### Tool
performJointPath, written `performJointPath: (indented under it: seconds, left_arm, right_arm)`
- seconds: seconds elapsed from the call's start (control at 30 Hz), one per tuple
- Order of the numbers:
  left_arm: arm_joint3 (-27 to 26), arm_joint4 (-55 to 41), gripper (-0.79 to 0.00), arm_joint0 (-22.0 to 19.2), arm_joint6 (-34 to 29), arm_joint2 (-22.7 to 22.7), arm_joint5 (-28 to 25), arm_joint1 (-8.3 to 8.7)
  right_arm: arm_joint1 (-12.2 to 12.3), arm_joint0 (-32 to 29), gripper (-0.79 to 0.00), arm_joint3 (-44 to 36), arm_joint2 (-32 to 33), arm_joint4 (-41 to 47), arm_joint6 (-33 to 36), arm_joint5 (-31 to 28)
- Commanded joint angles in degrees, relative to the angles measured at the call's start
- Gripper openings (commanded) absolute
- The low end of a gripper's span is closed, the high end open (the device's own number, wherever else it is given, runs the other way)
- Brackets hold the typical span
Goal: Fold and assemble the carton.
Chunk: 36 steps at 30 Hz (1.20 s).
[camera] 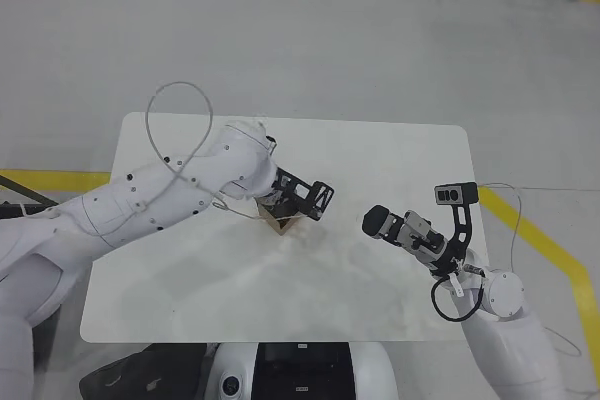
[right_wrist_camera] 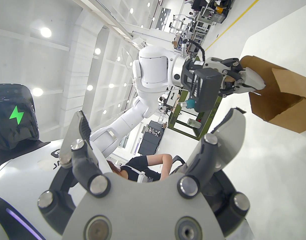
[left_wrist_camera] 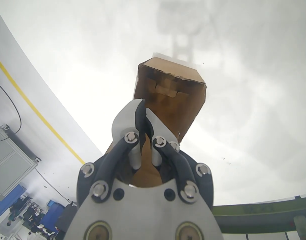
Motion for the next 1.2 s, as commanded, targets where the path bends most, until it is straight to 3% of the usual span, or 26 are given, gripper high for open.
performJointPath:
  seconds: [0.0, 0.87, 1.03, 1.1, 1.17]
  left_arm:
    - [0.9, 1.3, -0.785, 0.7, 0.4, 0.0, -0.4, -0.56]
    - [12.4, 9.6, -0.785, 5.4, 0.3, 0.0, -0.3, -9.26]
    - [13.6, 8.2, -0.782, 4.4, -0.2, 0.0, 0.2, -10.23]
    - [13.6, 7.8, -0.708, 4.1, -0.3, 0.0, 0.3, -10.32]
    - [13.5, 7.5, -0.708, 3.9, -0.4, 0.0, 0.4, -10.27]
  right_arm:
    - [0.0, 0.0, 0.0, 0.0, 0.0, 0.0, 0.0, 0.0]
    - [0.0, 0.0, 0.0, 0.0, 0.0, 0.0, 0.0, 0.0]
    - [0.0, 0.0, 0.0, 0.0, 0.0, 0.0, 0.0, 0.0]
    - [0.0, 0.0, 0.0, 0.0, 0.0, 0.0, 0.0, 0.0]
    - [0.0, 0.0, 0.0, 0.0, 0.0, 0.0, 0.0, 0.0]
